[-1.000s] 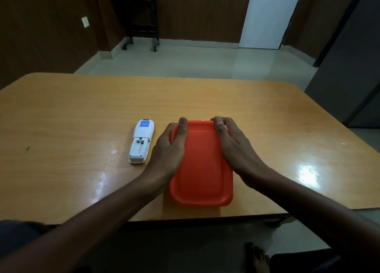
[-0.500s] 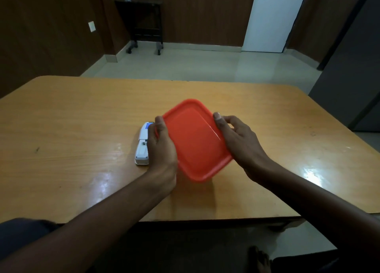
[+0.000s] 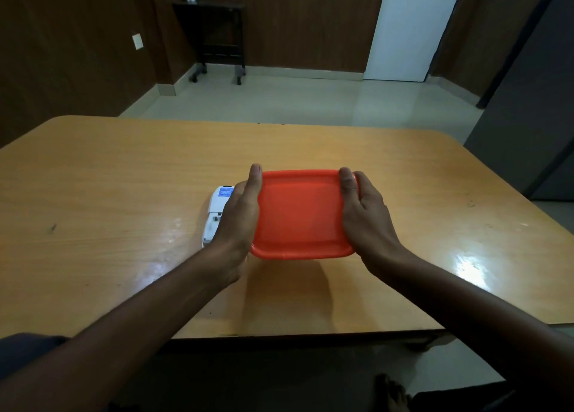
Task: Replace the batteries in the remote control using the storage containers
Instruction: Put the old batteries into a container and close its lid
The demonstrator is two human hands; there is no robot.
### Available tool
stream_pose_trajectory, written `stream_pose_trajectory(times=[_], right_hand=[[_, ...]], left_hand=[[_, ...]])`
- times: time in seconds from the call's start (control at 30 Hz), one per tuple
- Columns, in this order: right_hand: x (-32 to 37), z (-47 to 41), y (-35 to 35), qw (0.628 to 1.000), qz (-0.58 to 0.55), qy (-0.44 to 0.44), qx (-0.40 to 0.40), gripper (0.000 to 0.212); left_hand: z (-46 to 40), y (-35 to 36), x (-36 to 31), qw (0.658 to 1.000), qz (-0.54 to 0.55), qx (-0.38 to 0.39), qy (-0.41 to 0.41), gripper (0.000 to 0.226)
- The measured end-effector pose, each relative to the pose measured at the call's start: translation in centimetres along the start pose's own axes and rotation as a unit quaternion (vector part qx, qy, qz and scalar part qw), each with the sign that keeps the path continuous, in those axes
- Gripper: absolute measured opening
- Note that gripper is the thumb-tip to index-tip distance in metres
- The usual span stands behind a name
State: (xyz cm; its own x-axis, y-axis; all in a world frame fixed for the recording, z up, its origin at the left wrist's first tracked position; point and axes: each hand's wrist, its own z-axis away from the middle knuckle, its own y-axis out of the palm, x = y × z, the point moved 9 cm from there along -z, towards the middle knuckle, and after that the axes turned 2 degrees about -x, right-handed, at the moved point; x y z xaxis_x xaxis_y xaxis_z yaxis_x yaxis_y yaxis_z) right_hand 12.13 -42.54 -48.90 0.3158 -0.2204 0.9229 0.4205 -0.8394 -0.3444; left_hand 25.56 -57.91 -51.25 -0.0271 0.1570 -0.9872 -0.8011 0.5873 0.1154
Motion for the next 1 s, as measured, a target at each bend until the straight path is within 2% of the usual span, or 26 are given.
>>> stream_pose_trajectory(times=[0.13,0.27,0.5,0.6,0.7,0.73,0.8,0.83,0.9,1.0], right_hand=[[0.4,-0.5,-0.2,1.0,0.021,-0.02,0.001,0.046],[0.8,-0.8,-0.7,0.999,0.018,-0.039,-0.005,0.042],[1.4,-1.7,-2.0,0.988,0.136,-0.061,0.048,0.028],[-0.1,-3.0,-3.0,0.991,0.093,-0.002,0.098,0.018],[-2.5,-4.8,-5.3,0.995,0.037,0.072,0.056,0.021],[-3.4,-5.4,-6.1,0.995,0.012,0.096,0.036,0.021],[-5.0,-6.4,-7.6,0.99,-0.042,0.138,-0.001,0.022],[-5.6,-6.7,-8.3,0.986,-0.062,0.156,-0.017,0.021],[-7.0,-7.2,-9.3,0.977,-0.091,0.189,-0.045,0.018],[-9.1,-7.7,-10.4,0.96,-0.127,0.231,-0.098,0.018]], left_hand=[[0.9,-0.5,-0.8,0.995,-0.046,-0.063,0.07,0.046],[1.0,-0.5,-1.1,0.99,-0.057,-0.09,0.096,0.044],[-0.2,-0.1,1.0,0.999,-0.009,-0.034,-0.007,0.041],[-0.3,0.6,0.7,0.999,0.025,0.018,-0.032,0.042],[-0.9,1.1,1.2,0.996,0.052,0.043,-0.049,0.044],[-1.0,1.2,1.5,0.997,0.032,0.048,-0.043,0.044],[-1.4,1.1,2.0,0.994,-0.092,0.053,0.017,0.033],[-1.4,1.2,2.1,0.979,-0.184,0.062,0.064,0.029],[-1.1,2.0,2.4,0.926,-0.343,0.088,0.132,0.03],[-0.3,3.5,3.1,0.865,-0.452,0.132,0.173,0.038]])
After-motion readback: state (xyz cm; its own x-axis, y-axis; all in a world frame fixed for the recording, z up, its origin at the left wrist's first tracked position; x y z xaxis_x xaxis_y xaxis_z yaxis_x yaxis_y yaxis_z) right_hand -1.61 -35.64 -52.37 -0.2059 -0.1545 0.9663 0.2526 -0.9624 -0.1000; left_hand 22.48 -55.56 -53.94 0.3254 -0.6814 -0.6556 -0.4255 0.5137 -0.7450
